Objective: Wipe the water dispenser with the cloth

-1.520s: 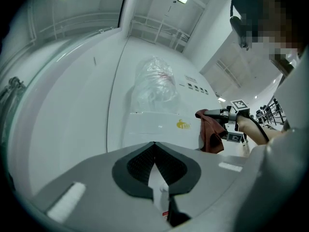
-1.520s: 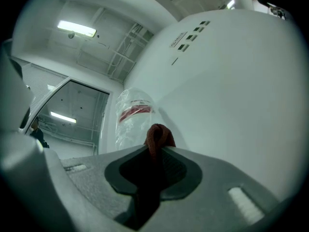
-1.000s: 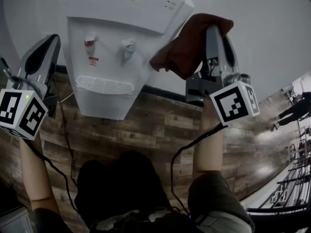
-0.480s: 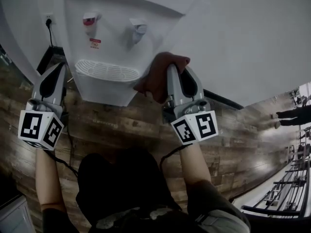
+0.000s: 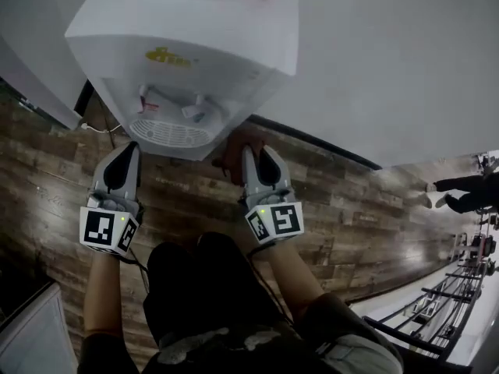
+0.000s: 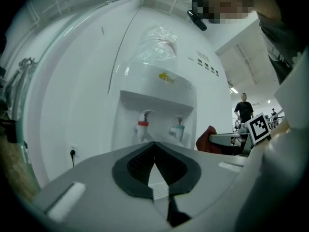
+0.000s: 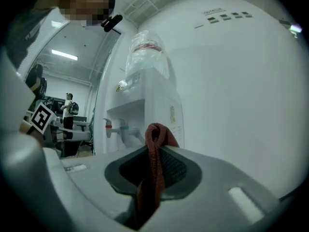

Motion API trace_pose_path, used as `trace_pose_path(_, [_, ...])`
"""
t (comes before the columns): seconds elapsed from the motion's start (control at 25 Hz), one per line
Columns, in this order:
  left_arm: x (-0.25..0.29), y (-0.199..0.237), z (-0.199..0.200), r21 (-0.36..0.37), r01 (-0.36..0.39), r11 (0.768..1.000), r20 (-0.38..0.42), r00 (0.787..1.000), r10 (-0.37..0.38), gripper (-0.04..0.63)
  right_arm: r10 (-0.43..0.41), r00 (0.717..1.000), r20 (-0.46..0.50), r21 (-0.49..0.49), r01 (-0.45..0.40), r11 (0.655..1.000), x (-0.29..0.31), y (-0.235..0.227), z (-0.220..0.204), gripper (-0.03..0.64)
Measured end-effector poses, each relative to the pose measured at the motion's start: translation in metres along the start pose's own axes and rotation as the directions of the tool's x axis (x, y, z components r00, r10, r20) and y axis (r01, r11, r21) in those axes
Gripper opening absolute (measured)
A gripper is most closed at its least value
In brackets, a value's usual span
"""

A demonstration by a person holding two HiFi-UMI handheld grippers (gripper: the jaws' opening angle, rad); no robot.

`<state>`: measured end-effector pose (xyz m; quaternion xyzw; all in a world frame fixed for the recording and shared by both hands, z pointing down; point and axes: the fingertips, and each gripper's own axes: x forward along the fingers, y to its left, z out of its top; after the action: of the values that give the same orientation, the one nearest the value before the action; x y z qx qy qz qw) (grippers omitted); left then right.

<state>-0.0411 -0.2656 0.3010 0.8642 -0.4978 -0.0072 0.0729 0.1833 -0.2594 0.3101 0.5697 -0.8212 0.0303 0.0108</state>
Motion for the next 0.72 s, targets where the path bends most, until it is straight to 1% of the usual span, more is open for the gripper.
trace_pose_path(0.16, [-0.017, -0.007, 0.041, -0.052, -0.068, 0.996, -0.075, 0.995, 0.064, 0.02, 0.005, 0.996, -0.084, 0.017, -0.004, 1.0, -0.007, -0.001, 0.045, 0.044])
trace_pose_path(0.32, [-0.033, -0.026, 0.096, -0.089, -0.136, 0.987, -0.126, 0.984, 0.124, 0.02, 0.049, 0.984, -0.173, 0.067, -0.038, 0.997, -0.023, 0.008, 0.094, 0.046])
trace_pose_path(0.44, [-0.036, -0.053, 0.146, -0.093, -0.14, 0.986, -0.144, 0.981, 0.126, 0.02, 0.063, 0.977, -0.203, 0.101, -0.043, 0.994, -0.034, 0.009, 0.133, 0.046])
trace_pose_path(0.56, [-0.033, -0.081, 0.192, -0.088, -0.13, 0.988, -0.139, 0.983, 0.117, 0.018, 0.085, 0.975, -0.203, 0.125, -0.06, 0.99, -0.043, 0.006, 0.167, 0.044])
trace_pose_path(0.72, [-0.027, -0.11, 0.23, -0.07, -0.129, 0.989, -0.129, 0.984, 0.119, 0.02, 0.115, 0.977, -0.177, 0.145, -0.089, 0.985, -0.046, -0.002, 0.201, 0.046])
